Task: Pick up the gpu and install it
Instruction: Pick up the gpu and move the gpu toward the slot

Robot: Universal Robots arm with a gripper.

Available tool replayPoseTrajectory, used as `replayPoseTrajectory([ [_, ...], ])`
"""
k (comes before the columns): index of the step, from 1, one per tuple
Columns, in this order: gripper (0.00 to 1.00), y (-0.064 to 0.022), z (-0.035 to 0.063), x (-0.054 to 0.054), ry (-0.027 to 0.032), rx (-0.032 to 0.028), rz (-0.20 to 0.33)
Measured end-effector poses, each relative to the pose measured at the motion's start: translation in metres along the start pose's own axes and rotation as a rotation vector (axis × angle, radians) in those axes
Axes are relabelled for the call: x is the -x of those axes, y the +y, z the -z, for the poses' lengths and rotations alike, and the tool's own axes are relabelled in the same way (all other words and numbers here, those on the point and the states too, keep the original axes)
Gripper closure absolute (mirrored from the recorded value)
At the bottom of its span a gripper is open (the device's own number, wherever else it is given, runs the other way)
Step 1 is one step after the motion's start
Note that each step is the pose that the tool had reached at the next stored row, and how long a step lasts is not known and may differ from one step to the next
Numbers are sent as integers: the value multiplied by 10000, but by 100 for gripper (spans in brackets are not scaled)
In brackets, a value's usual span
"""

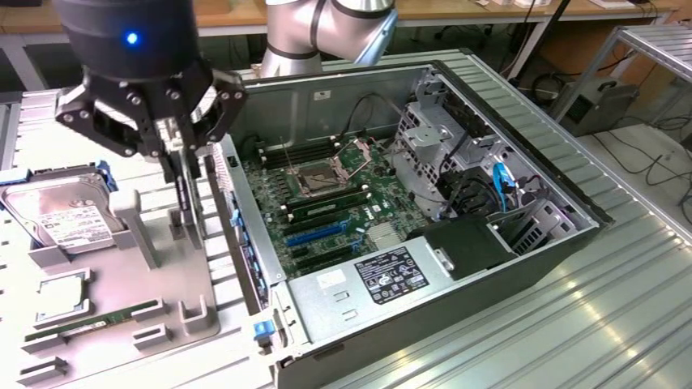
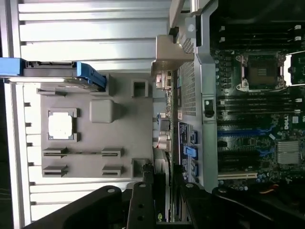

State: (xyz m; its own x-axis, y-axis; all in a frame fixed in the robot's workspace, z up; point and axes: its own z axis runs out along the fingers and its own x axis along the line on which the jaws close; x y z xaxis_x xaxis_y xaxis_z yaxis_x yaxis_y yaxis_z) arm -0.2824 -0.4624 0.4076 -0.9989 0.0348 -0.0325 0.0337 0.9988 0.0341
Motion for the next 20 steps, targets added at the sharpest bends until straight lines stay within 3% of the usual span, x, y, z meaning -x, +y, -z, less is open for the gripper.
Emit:
replayPoseTrajectory([
  [4, 74, -1, 158, 199, 117, 1, -2],
  [7, 74, 5, 200, 339, 195, -4, -2],
  [12, 74, 13, 203, 567, 366, -10, -2],
  [14, 74, 18, 197, 716, 477, -12, -7],
  [20, 74, 25, 140, 986, 576, -17, -7],
])
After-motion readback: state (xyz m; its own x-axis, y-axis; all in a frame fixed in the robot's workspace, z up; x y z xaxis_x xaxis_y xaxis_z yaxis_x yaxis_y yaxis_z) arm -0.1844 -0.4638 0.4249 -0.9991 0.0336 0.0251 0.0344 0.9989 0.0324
